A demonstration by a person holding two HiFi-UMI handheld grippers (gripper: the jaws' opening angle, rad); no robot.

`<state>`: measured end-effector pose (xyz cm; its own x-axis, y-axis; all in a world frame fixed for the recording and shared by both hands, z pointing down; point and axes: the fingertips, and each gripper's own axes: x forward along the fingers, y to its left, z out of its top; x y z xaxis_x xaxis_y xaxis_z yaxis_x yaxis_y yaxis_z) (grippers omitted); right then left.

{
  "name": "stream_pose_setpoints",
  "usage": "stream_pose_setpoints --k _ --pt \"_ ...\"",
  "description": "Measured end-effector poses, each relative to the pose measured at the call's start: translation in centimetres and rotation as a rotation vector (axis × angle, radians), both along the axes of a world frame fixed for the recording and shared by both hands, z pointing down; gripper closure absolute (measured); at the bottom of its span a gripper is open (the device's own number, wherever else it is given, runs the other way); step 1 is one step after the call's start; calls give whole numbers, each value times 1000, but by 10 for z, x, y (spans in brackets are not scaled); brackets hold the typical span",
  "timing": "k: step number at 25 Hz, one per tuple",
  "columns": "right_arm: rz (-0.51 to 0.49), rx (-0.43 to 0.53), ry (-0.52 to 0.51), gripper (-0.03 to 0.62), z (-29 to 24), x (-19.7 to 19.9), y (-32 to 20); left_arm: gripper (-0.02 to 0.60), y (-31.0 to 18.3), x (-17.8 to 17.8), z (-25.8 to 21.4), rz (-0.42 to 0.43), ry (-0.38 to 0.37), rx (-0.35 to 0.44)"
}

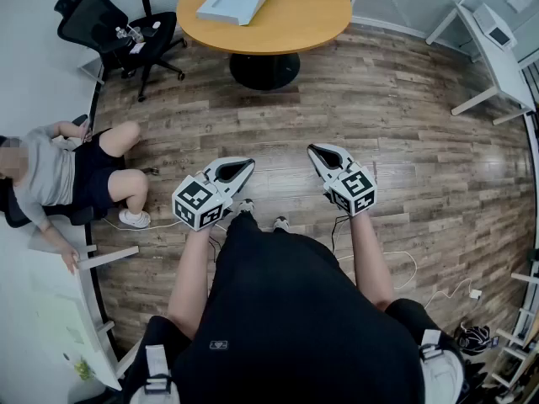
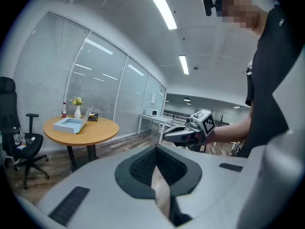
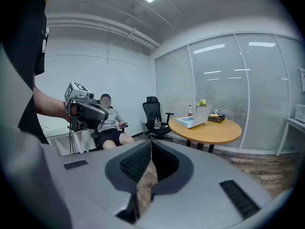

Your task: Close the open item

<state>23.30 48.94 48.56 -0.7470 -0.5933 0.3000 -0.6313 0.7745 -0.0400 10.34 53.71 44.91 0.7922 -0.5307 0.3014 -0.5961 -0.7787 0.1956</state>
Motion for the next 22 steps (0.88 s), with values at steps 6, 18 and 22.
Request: stream_pose_setpoints --k 6,18,22 --pt "6 -67 -92 586 6 6 -4 577 -4 -2 1 -51 16 1" --pt "-42 -76 -43 586 14 -11 -27 577 -18 -21 6 -143 31 -7" --pt "-15 -75 -49 586 14 -16 -44 577 -35 -34 7 -148 38 -13"
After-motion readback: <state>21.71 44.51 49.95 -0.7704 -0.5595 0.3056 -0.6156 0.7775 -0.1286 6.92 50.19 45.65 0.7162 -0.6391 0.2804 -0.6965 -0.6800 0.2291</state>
